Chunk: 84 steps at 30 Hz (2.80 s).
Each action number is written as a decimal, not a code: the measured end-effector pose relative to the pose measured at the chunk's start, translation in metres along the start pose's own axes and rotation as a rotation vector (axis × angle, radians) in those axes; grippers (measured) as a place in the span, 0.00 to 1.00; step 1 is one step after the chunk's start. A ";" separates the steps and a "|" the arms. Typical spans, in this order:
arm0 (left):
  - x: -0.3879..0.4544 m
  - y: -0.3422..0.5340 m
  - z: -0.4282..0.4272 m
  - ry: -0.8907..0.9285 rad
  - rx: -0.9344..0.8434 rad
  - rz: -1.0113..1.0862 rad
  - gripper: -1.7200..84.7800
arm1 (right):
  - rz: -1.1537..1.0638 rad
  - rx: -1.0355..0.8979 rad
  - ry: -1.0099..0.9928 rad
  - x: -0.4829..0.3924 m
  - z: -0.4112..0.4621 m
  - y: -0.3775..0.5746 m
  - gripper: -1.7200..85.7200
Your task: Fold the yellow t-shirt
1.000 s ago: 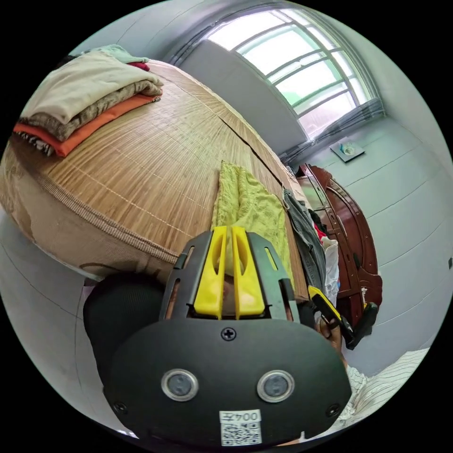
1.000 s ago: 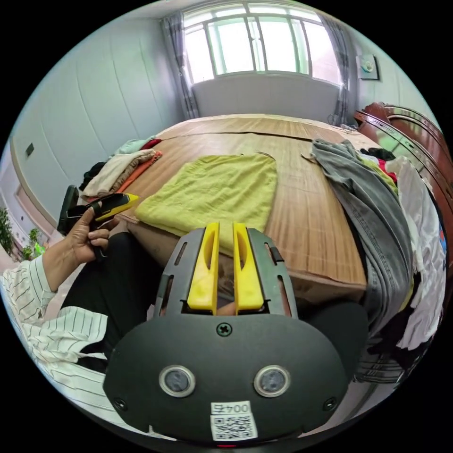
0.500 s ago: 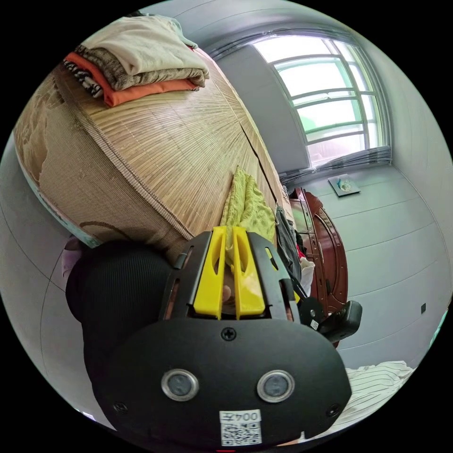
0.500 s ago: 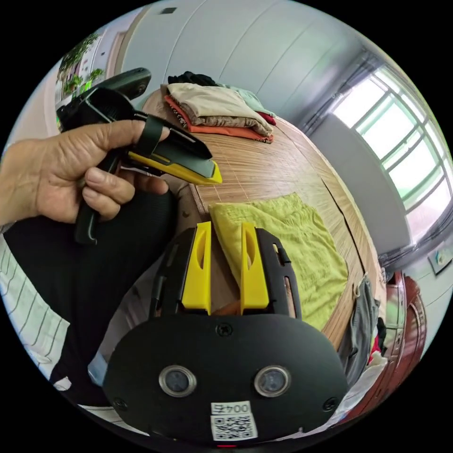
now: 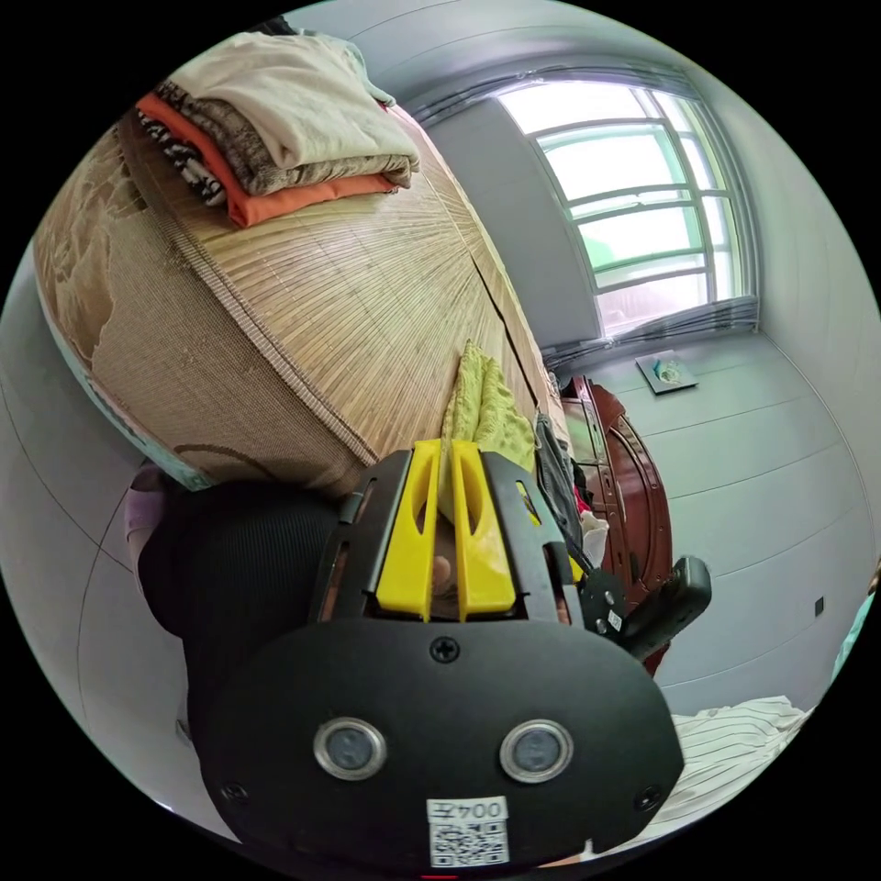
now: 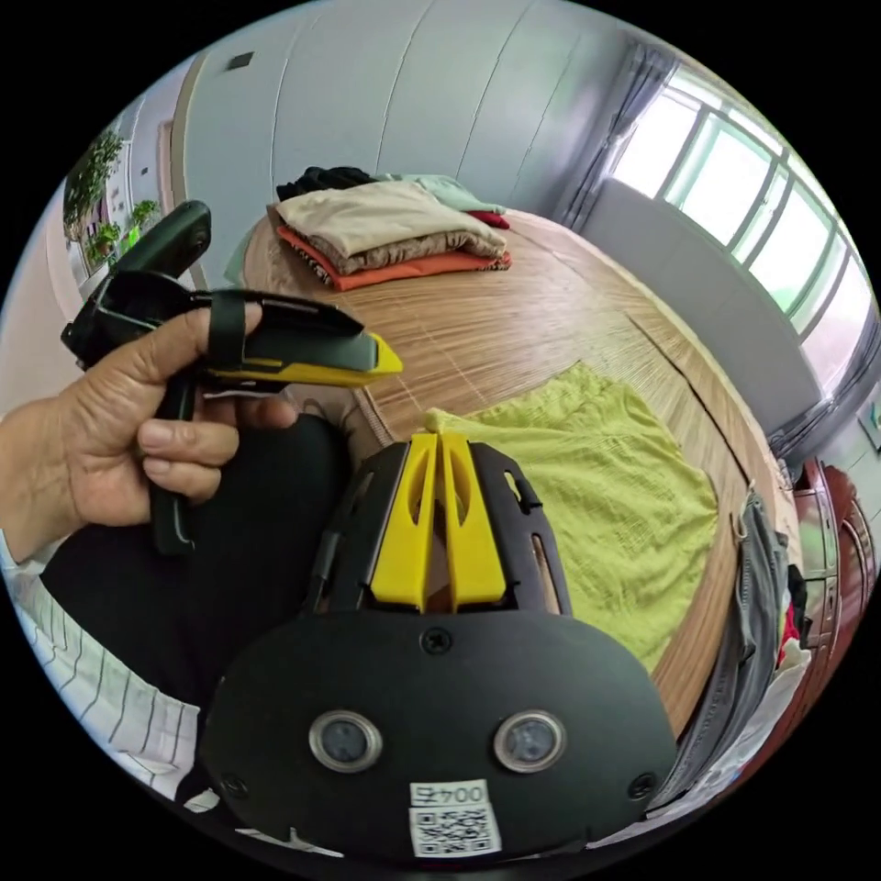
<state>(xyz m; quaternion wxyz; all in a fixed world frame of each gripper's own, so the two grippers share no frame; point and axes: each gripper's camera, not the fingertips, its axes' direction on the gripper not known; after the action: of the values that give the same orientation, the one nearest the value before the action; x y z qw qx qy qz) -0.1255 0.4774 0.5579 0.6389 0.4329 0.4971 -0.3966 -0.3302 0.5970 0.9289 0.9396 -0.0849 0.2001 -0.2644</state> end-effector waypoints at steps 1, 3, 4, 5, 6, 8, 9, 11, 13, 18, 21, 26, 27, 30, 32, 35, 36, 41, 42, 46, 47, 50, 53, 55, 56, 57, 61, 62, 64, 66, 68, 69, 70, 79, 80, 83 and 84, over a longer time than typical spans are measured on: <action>0.003 0.000 0.002 0.000 0.000 0.004 0.05 | 0.003 -0.039 -0.037 0.004 0.011 0.003 0.06; 0.011 -0.001 0.006 -0.003 0.003 0.023 0.05 | 0.020 -0.052 -0.076 0.013 0.016 0.009 0.08; 0.020 -0.002 0.008 -0.009 0.010 0.048 0.05 | 0.038 -0.010 -0.090 0.021 0.009 0.015 0.10; 0.026 -0.002 0.009 -0.014 0.016 0.064 0.05 | 0.049 0.034 -0.108 0.029 0.000 0.021 0.11; 0.039 -0.004 0.014 -0.024 0.026 0.099 0.05 | 0.055 0.052 -0.117 0.033 -0.005 0.025 0.12; 0.060 -0.009 0.025 -0.022 0.039 0.144 0.05 | 0.108 0.127 -0.145 0.055 -0.025 0.040 0.12; 0.074 -0.012 0.036 -0.009 0.042 0.172 0.05 | 0.127 0.148 -0.150 0.061 -0.031 0.045 0.12; 0.098 -0.018 0.062 0.015 0.026 0.216 0.05 | 0.222 0.202 -0.142 0.092 -0.048 0.064 0.11; 0.128 -0.025 0.110 0.024 -0.027 0.284 0.04 | 0.324 0.198 -0.098 0.121 -0.052 0.081 0.09; 0.162 -0.032 0.222 -0.131 -0.144 0.404 0.03 | 0.619 0.027 -0.096 0.208 -0.018 0.127 0.05; 0.161 -0.037 0.249 -0.245 -0.118 0.392 0.03 | 0.687 -0.052 -0.119 0.235 0.000 0.147 0.04; 0.150 -0.045 0.256 -0.279 -0.072 0.364 0.03 | 0.707 -0.078 -0.135 0.249 0.019 0.169 0.03; 0.145 -0.048 0.262 -0.296 -0.088 0.358 0.03 | 0.710 -0.068 -0.137 0.250 0.020 0.171 0.03; 0.140 -0.058 0.283 -0.316 -0.135 0.371 0.03 | 0.714 -0.069 -0.140 0.254 0.024 0.173 0.03; 0.140 -0.065 0.300 -0.307 -0.200 0.393 0.04 | 0.701 -0.077 -0.135 0.257 0.027 0.173 0.03; 0.143 -0.071 0.323 -0.334 -0.281 0.441 0.04 | 0.689 -0.079 -0.142 0.261 0.031 0.174 0.03; 0.145 -0.072 0.330 -0.335 -0.295 0.460 0.04 | 0.690 -0.078 -0.144 0.262 0.032 0.174 0.03; 0.139 -0.080 0.348 -0.361 -0.291 0.448 0.04 | 0.701 -0.070 -0.153 0.267 0.039 0.178 0.03; 0.138 -0.083 0.349 -0.353 -0.261 0.437 0.04 | 0.699 -0.071 -0.153 0.268 0.040 0.178 0.03; 0.137 -0.095 0.364 -0.296 -0.250 0.441 0.04 | 0.691 -0.075 -0.161 0.271 0.045 0.179 0.03; 0.137 -0.097 0.368 -0.298 -0.262 0.446 0.04 | 0.690 -0.074 -0.162 0.272 0.046 0.179 0.03; 0.138 -0.106 0.392 -0.339 -0.322 0.471 0.04 | 0.688 -0.073 -0.162 0.273 0.050 0.180 0.03; 0.138 -0.113 0.409 -0.328 -0.348 0.472 0.03 | 0.690 -0.070 -0.165 0.274 0.053 0.181 0.03; 0.141 -0.112 0.426 -0.352 -0.416 0.485 0.03 | 0.691 -0.068 -0.168 0.275 0.056 0.182 0.03; 0.142 -0.112 0.429 -0.379 -0.426 0.492 0.03 | 0.690 -0.067 -0.169 0.275 0.057 0.182 0.02; 0.145 -0.109 0.432 -0.417 -0.418 0.510 0.03 | 0.690 -0.066 -0.170 0.275 0.058 0.183 0.02; 0.155 -0.104 0.414 -0.413 -0.263 0.519 0.03 | 0.694 -0.053 -0.180 0.277 0.062 0.186 0.02; 0.156 -0.104 0.411 -0.405 -0.235 0.520 0.03 | 0.694 -0.047 -0.185 0.277 0.064 0.187 0.02; 0.155 -0.110 0.411 -0.369 -0.217 0.530 0.04 | 0.695 -0.040 -0.193 0.278 0.065 0.189 0.02; 0.149 -0.117 0.421 -0.389 -0.257 0.520 0.05 | 0.698 -0.040 -0.200 0.279 0.068 0.190 0.02; 0.144 -0.123 0.428 -0.396 -0.282 0.509 0.07 | 0.697 -0.044 -0.200 0.280 0.070 0.189 0.02; 0.141 -0.126 0.431 -0.397 -0.283 0.505 0.08 | 0.697 -0.045 -0.199 0.280 0.071 0.189 0.02; 0.139 -0.127 0.433 -0.393 -0.281 0.507 0.09 | 0.698 -0.043 -0.199 0.280 0.072 0.189 0.02; 0.131 -0.132 0.457 -0.439 -0.314 0.533 0.11 | 0.707 -0.035 -0.210 0.282 0.082 0.194 0.01; 0.131 -0.133 0.456 -0.450 -0.307 0.534 0.11 | 0.707 -0.035 -0.210 0.283 0.083 0.194 0.01; 0.135 -0.133 0.446 -0.513 -0.228 0.547 0.11 | 0.712 -0.031 -0.218 0.284 0.086 0.196 0.01; 0.135 -0.134 0.443 -0.513 -0.211 0.545 0.11 | 0.714 -0.030 -0.220 0.285 0.087 0.196 0.01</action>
<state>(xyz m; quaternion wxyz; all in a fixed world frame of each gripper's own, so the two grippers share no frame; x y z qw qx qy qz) -0.0963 0.0054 0.4628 0.8655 0.3676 0.2259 -0.2544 0.0192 0.6167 0.8608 0.9871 -0.0515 0.1190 0.0937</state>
